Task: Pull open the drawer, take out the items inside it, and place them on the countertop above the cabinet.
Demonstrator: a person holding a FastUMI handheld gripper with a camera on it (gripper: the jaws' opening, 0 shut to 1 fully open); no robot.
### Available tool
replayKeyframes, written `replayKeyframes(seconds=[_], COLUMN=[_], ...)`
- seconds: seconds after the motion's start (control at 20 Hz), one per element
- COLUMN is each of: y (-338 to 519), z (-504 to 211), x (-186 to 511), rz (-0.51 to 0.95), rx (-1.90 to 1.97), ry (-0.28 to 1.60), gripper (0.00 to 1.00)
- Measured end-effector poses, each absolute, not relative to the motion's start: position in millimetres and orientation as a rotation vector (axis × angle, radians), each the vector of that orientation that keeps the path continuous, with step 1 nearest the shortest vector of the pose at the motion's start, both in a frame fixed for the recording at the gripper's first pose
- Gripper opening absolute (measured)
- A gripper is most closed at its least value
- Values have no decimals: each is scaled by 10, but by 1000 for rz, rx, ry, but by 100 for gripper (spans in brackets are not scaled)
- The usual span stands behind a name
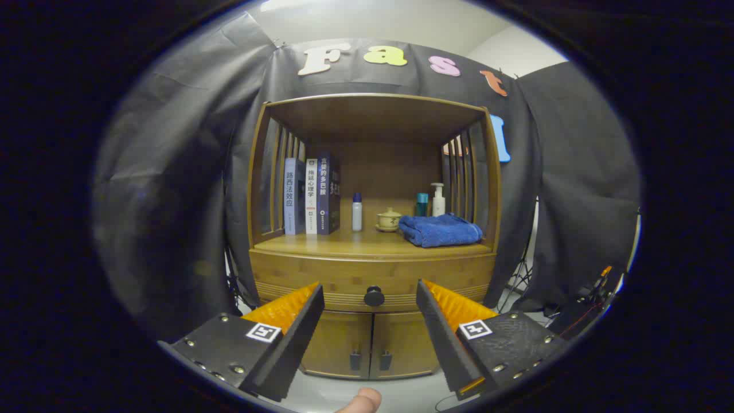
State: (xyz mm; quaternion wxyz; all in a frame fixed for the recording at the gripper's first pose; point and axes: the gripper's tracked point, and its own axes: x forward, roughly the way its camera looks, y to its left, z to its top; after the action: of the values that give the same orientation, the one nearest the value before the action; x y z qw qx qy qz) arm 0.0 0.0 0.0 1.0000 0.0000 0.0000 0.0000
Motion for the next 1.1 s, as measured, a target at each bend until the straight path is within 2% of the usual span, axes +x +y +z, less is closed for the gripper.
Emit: replayKeyframes(seconds=[1.1], y=[-30], z=[-462], x=[223], rz=[-34], rx=[17], ry=[56], gripper=[97])
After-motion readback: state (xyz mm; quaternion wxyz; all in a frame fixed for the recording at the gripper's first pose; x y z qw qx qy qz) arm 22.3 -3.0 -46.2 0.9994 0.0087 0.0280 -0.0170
